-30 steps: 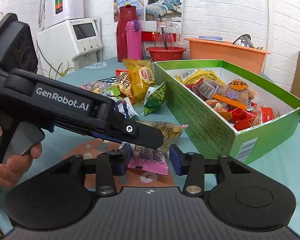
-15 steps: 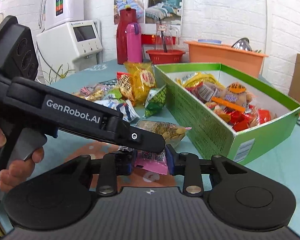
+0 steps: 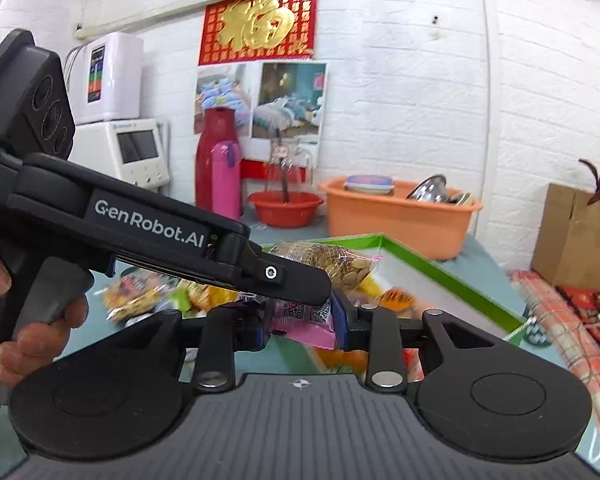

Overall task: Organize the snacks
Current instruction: 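Carry the pink pouches over the green box and open the left gripper, then grasp the small green snack packet with the left gripper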

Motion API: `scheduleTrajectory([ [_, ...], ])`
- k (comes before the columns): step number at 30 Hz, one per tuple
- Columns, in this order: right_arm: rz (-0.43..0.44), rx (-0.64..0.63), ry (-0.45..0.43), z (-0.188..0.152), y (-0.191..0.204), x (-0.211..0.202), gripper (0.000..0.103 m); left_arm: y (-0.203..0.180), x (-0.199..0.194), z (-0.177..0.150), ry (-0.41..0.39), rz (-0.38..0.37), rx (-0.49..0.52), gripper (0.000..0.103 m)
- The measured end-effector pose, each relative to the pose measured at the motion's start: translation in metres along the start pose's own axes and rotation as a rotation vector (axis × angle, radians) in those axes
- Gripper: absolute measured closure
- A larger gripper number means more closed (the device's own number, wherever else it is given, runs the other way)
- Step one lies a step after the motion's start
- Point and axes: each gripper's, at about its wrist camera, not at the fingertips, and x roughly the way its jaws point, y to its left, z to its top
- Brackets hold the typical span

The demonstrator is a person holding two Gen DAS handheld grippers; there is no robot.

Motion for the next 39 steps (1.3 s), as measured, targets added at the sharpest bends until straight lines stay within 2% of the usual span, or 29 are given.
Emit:
scheduleTrajectory([
  [7, -0.039, -0.025, -0.048, 0.015, -0.029, 0.035, 0.049, 0.015, 0.045, 0.033, -0.006, -0.001, 0.017, 0.035],
  [16, -0.026, -0.01, -0.013, 0.015, -0.054, 0.079, 0.049, 0.045, 0.089, 0.045, 0.012, 0.006, -0.011, 0.034],
  [18, -0.024, -0.008, 0.012, 0.011, -0.055, 0.091, 0.049, 0.051, 0.101, 0.043, 0.036, 0.02, -0.007, 0.034],
  [19, -0.027, -0.013, 0.037, 0.008, -0.055, 0.096, 0.048, 0.054, 0.105, 0.041, 0.055, 0.024, -0.008, 0.028],
  [20, -0.04, -0.026, 0.063, 0.005, -0.054, 0.101, 0.041, 0.057, 0.109, 0.037, 0.067, 0.03, -0.013, 0.006],
  [21, -0.063, -0.048, 0.099, 0.002, -0.053, 0.107, 0.034, 0.059, 0.11, 0.033, 0.072, 0.042, -0.021, 0.0],
  [22, -0.086, -0.069, 0.131, -0.002, -0.051, 0.109, 0.013, 0.06, 0.108, 0.03, 0.067, 0.057, -0.027, 0.0],
  [23, -0.11, -0.087, 0.148, -0.006, -0.049, 0.11, 0.0, 0.06, 0.105, 0.027, 0.049, 0.075, -0.034, 0.0],
  [25, -0.136, -0.106, 0.147, -0.012, -0.048, 0.105, 0.0, 0.06, 0.098, 0.024, 0.027, 0.086, -0.042, 0.0],
  [30, -0.112, -0.067, 0.152, -0.014, -0.045, 0.088, 0.0, 0.049, 0.072, 0.027, 0.019, 0.076, -0.065, 0.0],
  [34, -0.105, -0.055, 0.102, -0.004, -0.033, 0.064, 0.0, 0.037, 0.036, 0.025, 0.001, 0.089, -0.07, 0.0],
  [37, -0.064, -0.034, 0.061, 0.001, -0.021, 0.04, 0.0, 0.03, 0.005, 0.016, 0.001, 0.141, -0.099, 0.0],
  [39, -0.038, -0.019, 0.041, 0.002, -0.014, 0.024, 0.0, 0.029, -0.022, 0.005, -0.026, 0.16, -0.105, 0.0],
])
